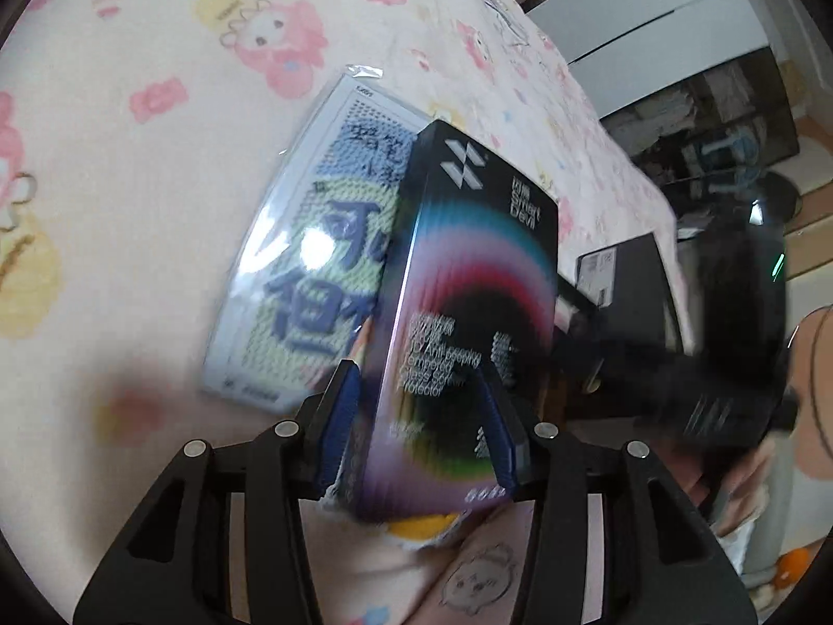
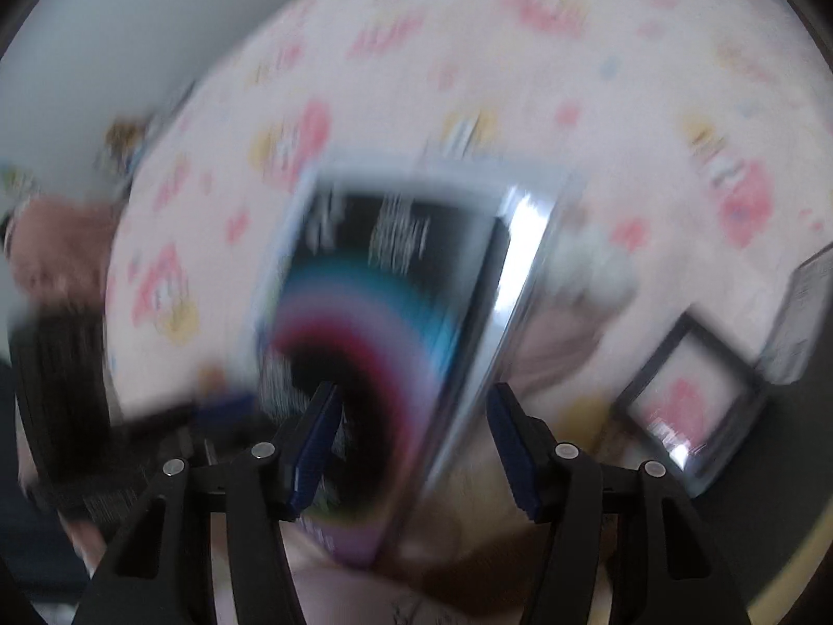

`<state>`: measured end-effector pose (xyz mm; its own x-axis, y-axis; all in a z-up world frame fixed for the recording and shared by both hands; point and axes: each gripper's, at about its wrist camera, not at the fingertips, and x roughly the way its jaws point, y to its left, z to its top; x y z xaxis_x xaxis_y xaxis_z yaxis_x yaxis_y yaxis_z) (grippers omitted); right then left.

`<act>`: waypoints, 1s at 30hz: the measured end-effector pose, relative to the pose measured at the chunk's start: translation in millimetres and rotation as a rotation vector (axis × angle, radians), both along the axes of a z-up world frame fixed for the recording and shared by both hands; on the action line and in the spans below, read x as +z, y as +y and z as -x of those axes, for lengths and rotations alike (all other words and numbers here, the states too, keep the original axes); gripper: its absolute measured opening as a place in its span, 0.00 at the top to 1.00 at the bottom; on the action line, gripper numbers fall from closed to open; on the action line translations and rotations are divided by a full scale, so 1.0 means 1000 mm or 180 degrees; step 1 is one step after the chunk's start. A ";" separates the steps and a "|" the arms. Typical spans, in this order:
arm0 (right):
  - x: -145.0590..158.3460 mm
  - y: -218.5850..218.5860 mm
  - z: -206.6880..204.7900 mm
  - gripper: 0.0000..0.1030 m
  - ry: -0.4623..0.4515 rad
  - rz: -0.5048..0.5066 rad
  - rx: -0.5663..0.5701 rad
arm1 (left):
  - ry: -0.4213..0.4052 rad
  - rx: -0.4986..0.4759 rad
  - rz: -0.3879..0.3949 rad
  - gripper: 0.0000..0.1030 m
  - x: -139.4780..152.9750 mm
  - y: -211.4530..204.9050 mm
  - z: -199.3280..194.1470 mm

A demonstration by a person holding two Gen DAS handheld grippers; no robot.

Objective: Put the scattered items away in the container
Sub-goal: 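Lift the black box and carry it toward the open black container, then lower the black box into the container beside the GLASS PRO card, open right gripper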

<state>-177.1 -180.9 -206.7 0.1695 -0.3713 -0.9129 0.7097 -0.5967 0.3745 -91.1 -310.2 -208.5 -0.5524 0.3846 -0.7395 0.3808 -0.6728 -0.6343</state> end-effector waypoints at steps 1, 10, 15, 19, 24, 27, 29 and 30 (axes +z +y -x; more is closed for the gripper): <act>-0.004 -0.002 -0.005 0.43 0.0034 -0.0022 0.0063 | 0.0003 -0.0043 0.0003 0.56 0.001 0.003 0.002; 0.058 0.026 -0.004 0.52 0.0416 0.0600 -0.0346 | 0.0227 -0.0303 0.0494 0.57 0.074 0.040 0.009; 0.122 0.064 -0.010 0.52 0.0760 0.0787 -0.0499 | 0.0640 -0.0510 0.0367 0.55 0.127 0.075 0.021; 0.158 0.124 -0.008 0.52 0.0981 0.0890 -0.0863 | 0.0824 -0.0850 0.0367 0.55 0.156 0.123 0.053; 0.158 0.210 0.001 0.52 0.0962 0.0958 -0.1323 | 0.0659 -0.1238 0.0362 0.55 0.161 0.197 0.097; 0.140 0.258 0.016 0.52 0.0814 0.0867 -0.1572 | 0.0389 -0.1413 0.0396 0.57 0.142 0.243 0.120; 0.127 0.282 0.023 0.52 0.0743 0.0805 -0.1665 | 0.0235 -0.1501 0.0404 0.57 0.128 0.265 0.129; 0.119 0.291 0.027 0.52 0.0707 0.0770 -0.1705 | 0.0168 -0.1538 0.0408 0.58 0.121 0.274 0.131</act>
